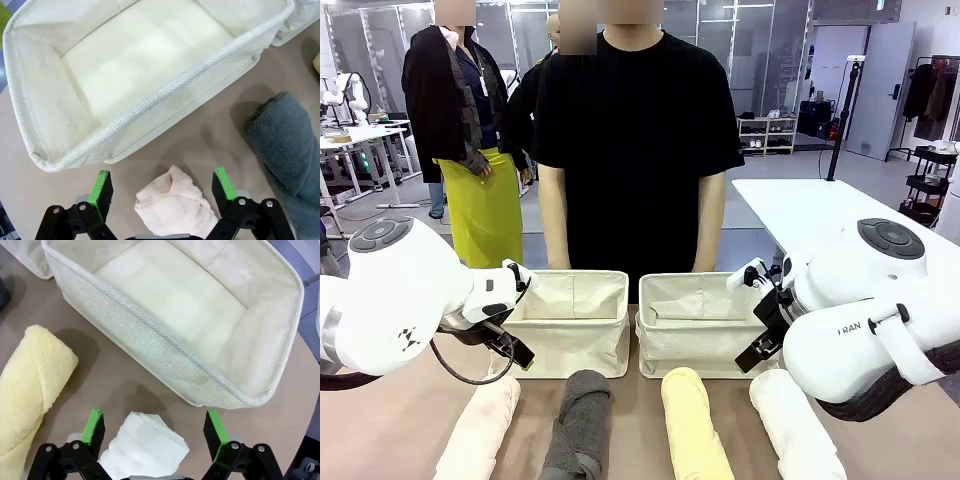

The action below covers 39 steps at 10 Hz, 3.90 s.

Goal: Divide the towels into two baskets.
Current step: Pick up one hotel-folded towel and place it in the Fabric basket indicated by the person.

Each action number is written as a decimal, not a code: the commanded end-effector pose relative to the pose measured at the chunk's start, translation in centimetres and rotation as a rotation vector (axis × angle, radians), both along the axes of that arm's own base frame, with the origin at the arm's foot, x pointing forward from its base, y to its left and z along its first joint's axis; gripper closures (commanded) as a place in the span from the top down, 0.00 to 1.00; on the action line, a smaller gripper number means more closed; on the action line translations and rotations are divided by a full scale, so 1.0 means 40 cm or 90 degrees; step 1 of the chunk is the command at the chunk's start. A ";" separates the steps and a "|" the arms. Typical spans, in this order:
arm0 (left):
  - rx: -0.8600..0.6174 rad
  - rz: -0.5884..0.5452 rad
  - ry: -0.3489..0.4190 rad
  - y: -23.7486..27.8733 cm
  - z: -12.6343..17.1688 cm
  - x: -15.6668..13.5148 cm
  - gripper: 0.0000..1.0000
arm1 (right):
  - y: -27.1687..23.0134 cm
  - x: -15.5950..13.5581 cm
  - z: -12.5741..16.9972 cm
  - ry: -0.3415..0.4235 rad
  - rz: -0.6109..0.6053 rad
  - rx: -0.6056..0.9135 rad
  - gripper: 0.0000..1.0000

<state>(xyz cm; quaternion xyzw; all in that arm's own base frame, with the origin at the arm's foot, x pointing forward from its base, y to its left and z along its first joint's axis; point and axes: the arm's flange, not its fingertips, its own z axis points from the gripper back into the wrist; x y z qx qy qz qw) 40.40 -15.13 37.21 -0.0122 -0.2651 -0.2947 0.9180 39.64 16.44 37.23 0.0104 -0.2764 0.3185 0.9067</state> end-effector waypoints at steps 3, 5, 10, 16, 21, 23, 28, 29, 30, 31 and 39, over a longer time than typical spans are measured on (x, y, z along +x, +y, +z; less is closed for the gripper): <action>0.000 0.000 0.000 0.000 0.000 0.000 1.00 | 0.000 0.000 0.000 0.000 0.000 0.000 1.00; 0.000 0.000 0.000 0.000 0.000 0.000 1.00 | 0.000 0.000 0.000 0.000 0.000 0.000 1.00; 0.000 0.000 0.000 0.000 0.000 0.000 1.00 | 0.000 0.000 0.000 0.000 0.000 0.000 1.00; -0.052 -0.018 -0.018 0.025 0.125 -0.017 1.00 | -0.020 -0.006 0.109 -0.035 0.004 0.014 1.00; -0.314 -0.107 0.121 0.216 0.259 -0.084 1.00 | -0.145 -0.079 0.257 0.060 0.011 0.239 1.00; -0.449 -0.133 0.151 0.337 0.284 -0.102 1.00 | -0.233 -0.119 0.275 0.124 0.023 0.381 1.00; -0.667 -0.055 0.132 0.652 0.233 -0.204 1.00 | -0.561 -0.268 0.241 0.119 -0.086 0.667 1.00; -0.692 -0.022 0.120 0.704 0.216 -0.233 1.00 | -0.628 -0.308 0.232 0.095 -0.131 0.681 1.00; -0.716 0.007 0.098 0.757 0.208 -0.266 1.00 | -0.700 -0.354 0.226 0.067 -0.177 0.703 1.00; -0.739 0.054 0.061 0.818 0.206 -0.302 1.00 | -0.774 -0.405 0.209 0.052 -0.235 0.721 1.00; -0.795 0.231 0.011 1.002 0.141 -0.398 1.00 | -1.147 -0.557 0.215 -0.014 -0.447 0.804 1.00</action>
